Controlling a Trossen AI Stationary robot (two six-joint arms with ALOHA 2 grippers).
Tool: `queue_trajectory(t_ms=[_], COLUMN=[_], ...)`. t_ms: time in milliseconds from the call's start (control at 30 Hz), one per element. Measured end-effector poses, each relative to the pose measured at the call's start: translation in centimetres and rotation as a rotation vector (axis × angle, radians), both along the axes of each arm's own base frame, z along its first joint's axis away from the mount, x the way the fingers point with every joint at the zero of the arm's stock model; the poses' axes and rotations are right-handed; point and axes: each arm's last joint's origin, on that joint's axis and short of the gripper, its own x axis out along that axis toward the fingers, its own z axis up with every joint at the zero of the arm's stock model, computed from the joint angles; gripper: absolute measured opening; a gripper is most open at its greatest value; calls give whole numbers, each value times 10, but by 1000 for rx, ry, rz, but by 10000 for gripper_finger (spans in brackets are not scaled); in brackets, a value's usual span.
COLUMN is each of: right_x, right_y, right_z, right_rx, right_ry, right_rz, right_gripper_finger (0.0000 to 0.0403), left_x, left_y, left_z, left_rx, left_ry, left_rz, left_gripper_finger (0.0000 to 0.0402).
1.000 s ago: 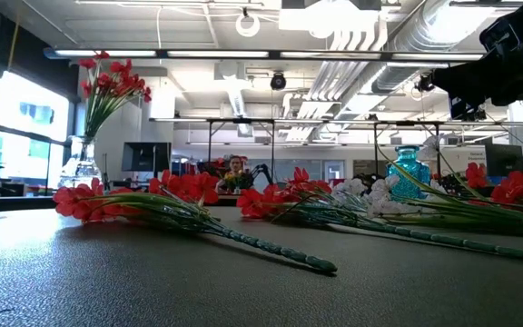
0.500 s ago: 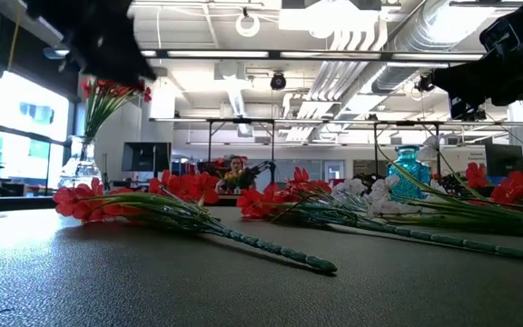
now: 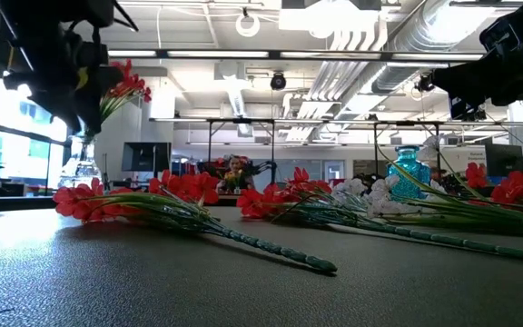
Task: Sort flowers into vase by color
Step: Adjust the transparent vase
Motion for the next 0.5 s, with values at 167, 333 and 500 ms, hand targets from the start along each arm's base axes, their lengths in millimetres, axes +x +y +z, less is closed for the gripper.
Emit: queue_trajectory(t_ms=[167,333,500], right_x=[0,0,0], right_y=[0,0,0], right_z=[0,0,0], right_rx=[0,0,0], right_ry=[0,0,0], right_rz=[0,0,0], right_gripper_finger=[0,0,0], left_x=[-1,-4,-6], left_y=[10,17,19], left_z=[0,0,-1], left_rx=[3,-1,-21], left_ry=[20,43,56], left_rz=[45,92,106], left_gripper_finger=[182,189,232])
